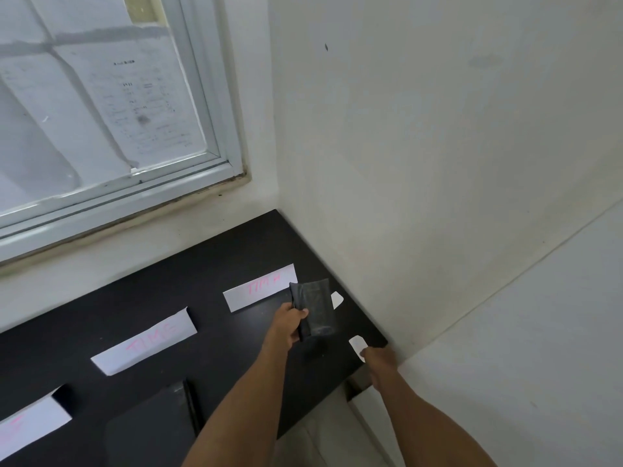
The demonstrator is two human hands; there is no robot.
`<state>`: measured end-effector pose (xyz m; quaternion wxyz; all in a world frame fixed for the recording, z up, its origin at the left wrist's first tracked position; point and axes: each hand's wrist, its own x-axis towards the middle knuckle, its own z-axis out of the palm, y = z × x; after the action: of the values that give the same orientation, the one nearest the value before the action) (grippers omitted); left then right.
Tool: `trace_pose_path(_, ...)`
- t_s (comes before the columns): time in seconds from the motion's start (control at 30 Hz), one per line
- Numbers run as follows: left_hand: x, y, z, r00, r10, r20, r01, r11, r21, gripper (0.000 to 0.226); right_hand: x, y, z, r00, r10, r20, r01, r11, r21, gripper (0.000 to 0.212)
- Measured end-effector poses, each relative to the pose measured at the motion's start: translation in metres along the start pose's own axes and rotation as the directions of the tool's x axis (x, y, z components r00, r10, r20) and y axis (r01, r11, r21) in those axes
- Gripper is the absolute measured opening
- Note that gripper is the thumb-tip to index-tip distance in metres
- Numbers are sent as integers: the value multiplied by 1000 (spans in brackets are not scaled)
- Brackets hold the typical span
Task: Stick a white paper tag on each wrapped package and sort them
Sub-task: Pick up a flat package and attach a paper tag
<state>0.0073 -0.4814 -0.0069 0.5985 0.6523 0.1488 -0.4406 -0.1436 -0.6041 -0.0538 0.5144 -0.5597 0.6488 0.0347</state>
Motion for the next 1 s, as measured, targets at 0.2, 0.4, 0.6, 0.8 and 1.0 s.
trace_pose_path(0.2, -7, 3, -8, 1000, -7, -2, 7, 1000, 9, 24, -4, -1, -6, 999, -2, -50, -3, 996, -90, 49)
trace_pose_path(0.4, -10, 2, -13, 1000, -19, 11, 19, 1000, -10, 30, -13, -5, -12, 990, 9, -140, -27, 991, -132, 40)
trace_pose_path(0.6, -24, 8, -18, 1000, -8, 23, 11, 994, -109, 14, -41, -30, -8, 968, -81, -238, 128, 973, 191, 18)
trace_pose_path(0.8, -57, 24, -50, 997, 81, -14, -81, 943, -323, 26, -63, -83, 56, 968, -223, -118, 252, 823, 509, 44)
trace_pose_path(1.0, -98, 34, -110, 967, 214, -140, -255, 845, -470, 33, -185, -104, 111, 924, -372, 87, 233, 729, 644, 24)
